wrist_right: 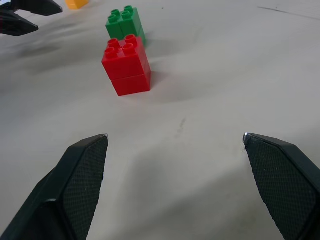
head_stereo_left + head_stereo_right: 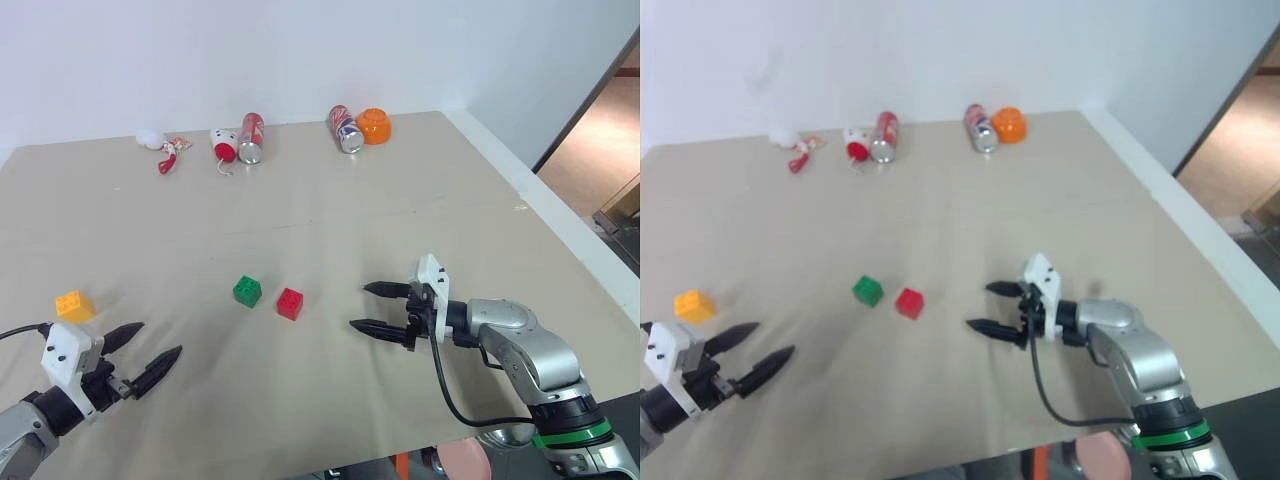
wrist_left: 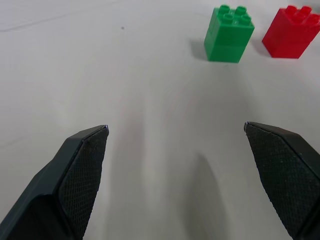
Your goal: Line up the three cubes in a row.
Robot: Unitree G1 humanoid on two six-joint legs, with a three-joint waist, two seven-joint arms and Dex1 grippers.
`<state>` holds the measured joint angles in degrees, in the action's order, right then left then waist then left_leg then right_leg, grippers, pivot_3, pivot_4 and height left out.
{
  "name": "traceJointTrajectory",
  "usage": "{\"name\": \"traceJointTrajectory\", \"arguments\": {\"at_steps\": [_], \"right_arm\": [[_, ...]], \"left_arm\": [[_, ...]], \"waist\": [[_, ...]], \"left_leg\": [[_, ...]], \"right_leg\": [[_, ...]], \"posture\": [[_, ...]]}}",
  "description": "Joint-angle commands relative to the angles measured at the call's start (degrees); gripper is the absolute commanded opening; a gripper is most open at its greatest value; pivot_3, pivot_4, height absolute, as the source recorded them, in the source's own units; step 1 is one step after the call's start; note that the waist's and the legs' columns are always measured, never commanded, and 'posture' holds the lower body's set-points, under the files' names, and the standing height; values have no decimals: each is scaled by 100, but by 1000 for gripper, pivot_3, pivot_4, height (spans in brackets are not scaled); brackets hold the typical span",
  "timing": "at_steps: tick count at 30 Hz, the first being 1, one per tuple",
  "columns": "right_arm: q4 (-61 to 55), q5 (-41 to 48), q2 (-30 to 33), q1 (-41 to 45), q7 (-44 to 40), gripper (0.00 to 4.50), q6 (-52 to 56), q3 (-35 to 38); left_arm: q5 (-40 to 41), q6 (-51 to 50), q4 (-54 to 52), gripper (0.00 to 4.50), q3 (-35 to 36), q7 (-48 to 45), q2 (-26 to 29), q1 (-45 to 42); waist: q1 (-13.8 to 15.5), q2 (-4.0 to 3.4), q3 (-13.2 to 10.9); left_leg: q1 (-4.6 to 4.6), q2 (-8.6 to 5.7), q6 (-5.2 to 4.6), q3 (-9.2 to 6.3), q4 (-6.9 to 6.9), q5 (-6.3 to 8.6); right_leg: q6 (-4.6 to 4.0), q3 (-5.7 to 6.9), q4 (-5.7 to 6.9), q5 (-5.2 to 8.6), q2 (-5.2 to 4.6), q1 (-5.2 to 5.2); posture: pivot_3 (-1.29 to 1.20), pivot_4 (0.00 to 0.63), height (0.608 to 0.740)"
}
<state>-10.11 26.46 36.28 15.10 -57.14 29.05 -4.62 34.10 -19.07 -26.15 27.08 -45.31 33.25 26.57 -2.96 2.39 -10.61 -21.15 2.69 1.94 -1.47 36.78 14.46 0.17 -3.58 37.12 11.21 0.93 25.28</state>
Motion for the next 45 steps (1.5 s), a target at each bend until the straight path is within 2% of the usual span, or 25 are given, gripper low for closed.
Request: {"name": "traceJointTrajectory", "arguments": {"at_steps": [1, 11, 17, 24, 33, 45], "right_arm": [[-308, -27, 2, 81, 20, 4473, -18, -39], [-167, -445, -633, 628, 421, 4473, -87, -609], [261, -804, -1099, 918, 548, 4473, -314, -1016], [808, -1072, -1427, 1120, 566, 4473, -527, -1138], [1103, -1272, -1767, 1196, 529, 4473, -580, -1336], [1058, -1194, -1585, 1238, 155, 4473, -429, -1297]], "left_arm": [[137, -33, -298, 4500, -37, -44, 152, -215], [823, -621, -760, 4500, -766, -513, 684, -1303], [475, -360, -622, 4500, -1497, -959, 823, -2056], [-95, 137, -336, 4500, -1984, -1377, 904, -2272], [-463, 957, 216, 4500, -1991, -1561, 668, -2275], [-362, 1136, 386, 4500, -1860, -1448, 542, -2254]], "waist": [[6, 0, 0], [12, -1, 0], [18, -1, -1], [17, -2, -1], [15, -3, -1], [17, -3, -1]], "left_leg": [[0, 0, 0, 0, 1, 0], [-1, 1, 0, -4, 1, -1], [-5, 1, 0, -3, 3, 0], [-2, 4, 0, -6, 1, -1], [-1, 4, -1, -6, 1, -1], [-3, 5, -1, -7, 2, -1]], "right_leg": [[0, 0, 0, 0, 0, 0], [8, -1, 2, -6, 5, 1], [27, -2, 2, -18, 4, 0], [24, -1, 3, -20, 8, 0], [23, 0, 4, -22, 9, 0], [23, 1, 4, -23, 8, 0]], "posture": [[0, 150, 740], [0, 150, 740], [0, 150, 740], [0, 150, 740], [0, 150, 740], [0, 150, 740]]}}
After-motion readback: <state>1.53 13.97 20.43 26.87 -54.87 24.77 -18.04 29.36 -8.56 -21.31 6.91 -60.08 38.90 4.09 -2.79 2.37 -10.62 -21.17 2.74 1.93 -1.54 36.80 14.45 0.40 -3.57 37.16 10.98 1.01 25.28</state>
